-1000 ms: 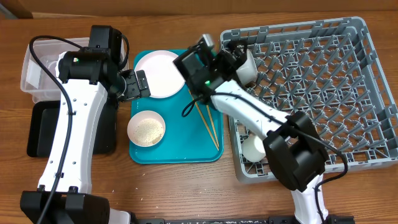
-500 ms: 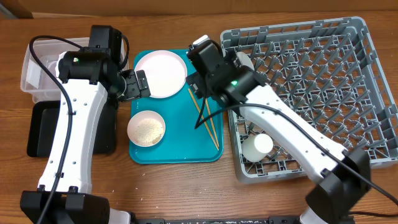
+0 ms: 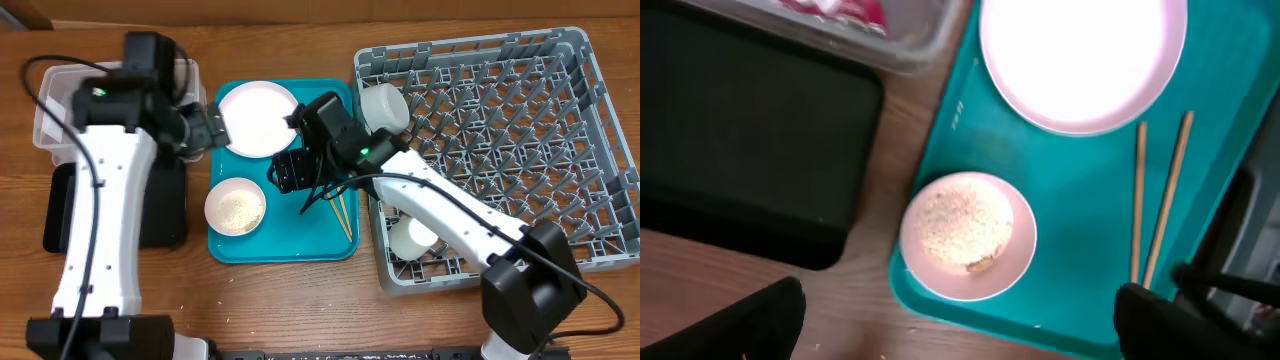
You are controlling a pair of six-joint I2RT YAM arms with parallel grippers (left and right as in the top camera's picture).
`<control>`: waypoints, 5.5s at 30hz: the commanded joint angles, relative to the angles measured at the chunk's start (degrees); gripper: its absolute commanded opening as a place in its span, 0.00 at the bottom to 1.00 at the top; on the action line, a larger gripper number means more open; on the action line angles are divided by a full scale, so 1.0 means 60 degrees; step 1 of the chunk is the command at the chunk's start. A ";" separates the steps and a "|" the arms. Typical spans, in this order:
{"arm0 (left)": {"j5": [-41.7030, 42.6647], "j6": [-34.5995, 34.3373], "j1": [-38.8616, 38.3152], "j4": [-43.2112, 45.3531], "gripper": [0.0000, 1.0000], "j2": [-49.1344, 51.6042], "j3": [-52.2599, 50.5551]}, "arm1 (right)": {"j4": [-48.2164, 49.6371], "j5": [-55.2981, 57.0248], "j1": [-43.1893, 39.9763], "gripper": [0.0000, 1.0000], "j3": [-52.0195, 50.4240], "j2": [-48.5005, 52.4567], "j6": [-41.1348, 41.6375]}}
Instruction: Sort waste into correct bins and load items into the dishwasher
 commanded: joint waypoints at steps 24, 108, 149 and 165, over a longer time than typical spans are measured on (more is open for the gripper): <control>0.0004 0.0353 0.1096 -0.0973 1.00 -0.0189 0.2550 | -0.0801 0.3031 0.1694 0.04 0.1024 0.1829 0.1865; 0.0739 -0.3078 -0.4492 0.3486 0.57 0.3293 -0.3810 | -0.7588 0.2127 -0.5271 0.47 0.5992 -0.0007 -0.1013; 1.0418 0.6925 0.7490 0.1810 0.04 0.1231 -0.4765 | -0.7690 0.2127 -0.5271 0.47 0.5992 -0.0007 -0.1082; 1.3886 0.5759 0.8546 0.2390 0.04 0.1767 -0.5169 | -0.7796 0.2131 -0.5271 0.47 0.5992 -0.0007 -0.1158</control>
